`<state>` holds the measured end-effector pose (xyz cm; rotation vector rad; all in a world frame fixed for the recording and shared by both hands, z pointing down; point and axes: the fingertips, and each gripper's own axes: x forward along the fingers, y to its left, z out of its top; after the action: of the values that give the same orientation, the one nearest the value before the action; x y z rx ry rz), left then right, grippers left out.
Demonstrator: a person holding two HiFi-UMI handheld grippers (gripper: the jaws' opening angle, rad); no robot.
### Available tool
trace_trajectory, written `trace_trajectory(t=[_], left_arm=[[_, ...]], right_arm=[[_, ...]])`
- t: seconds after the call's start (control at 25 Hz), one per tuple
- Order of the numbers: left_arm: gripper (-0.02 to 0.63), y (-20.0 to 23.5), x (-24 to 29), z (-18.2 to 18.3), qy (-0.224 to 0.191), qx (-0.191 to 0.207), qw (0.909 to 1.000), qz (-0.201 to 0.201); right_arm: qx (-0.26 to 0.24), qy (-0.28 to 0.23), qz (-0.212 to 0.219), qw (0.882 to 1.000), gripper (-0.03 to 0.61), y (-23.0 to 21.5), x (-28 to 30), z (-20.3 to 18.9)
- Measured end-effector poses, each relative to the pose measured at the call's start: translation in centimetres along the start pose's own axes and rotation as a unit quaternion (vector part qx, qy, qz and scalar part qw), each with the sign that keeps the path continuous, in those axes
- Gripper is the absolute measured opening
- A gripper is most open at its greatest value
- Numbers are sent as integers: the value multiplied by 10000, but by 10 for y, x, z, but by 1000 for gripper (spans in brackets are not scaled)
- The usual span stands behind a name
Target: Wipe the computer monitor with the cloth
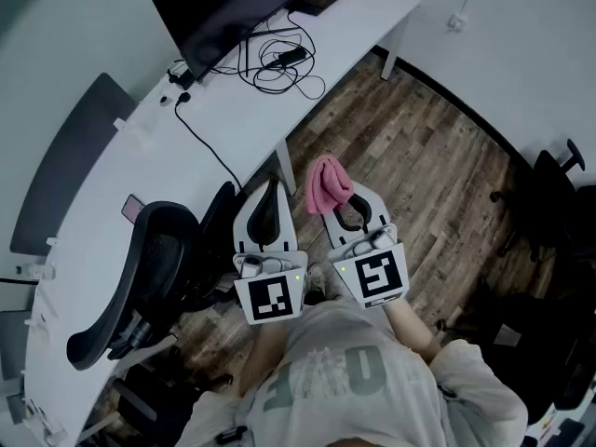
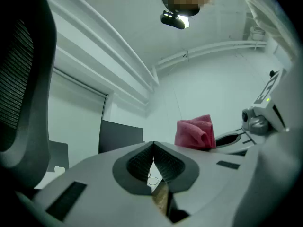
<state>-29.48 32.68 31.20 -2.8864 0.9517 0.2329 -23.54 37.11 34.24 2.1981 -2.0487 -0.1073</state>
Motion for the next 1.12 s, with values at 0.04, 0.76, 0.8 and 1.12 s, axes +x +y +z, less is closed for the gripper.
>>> trace_trajectory(t=[0.04,0.76,0.8,1.12], left_arm=[[15,1,1,-1,1,-5,10000,10],[15,32,59,-11,-50,-163,9998,-104],[15,33,66,-11,-58,-135,9998,-107],[15,42,128,-25,-118,-19,9999,-57]], right_arm=[[12,11,2,10000,57,0,1,-1],[138,6,-45,9999,57,-22,69,-10],[126,4,-49,9999,57,-26,76,-11],[357,-164,9,9992,57,-70,134,-22]])
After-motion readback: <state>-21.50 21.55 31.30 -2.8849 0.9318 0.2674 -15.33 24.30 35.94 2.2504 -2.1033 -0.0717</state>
